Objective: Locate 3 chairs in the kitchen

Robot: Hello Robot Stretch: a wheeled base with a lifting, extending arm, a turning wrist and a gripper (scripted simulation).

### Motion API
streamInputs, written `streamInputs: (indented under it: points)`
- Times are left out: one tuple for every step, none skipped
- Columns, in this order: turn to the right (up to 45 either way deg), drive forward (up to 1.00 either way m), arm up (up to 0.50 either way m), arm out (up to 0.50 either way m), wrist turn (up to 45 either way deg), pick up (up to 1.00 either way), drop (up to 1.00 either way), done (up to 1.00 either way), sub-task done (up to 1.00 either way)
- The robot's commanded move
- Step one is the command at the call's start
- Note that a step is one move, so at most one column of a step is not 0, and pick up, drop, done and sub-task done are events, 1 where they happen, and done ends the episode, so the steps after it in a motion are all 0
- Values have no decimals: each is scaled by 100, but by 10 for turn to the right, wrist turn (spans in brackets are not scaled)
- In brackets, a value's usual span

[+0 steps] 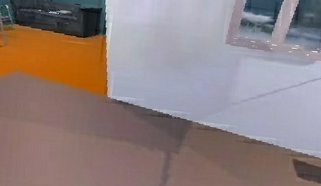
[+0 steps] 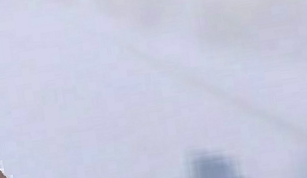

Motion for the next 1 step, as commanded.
streamInputs:
  points:
    - [0,30,0,0,0,0,0,0,0]
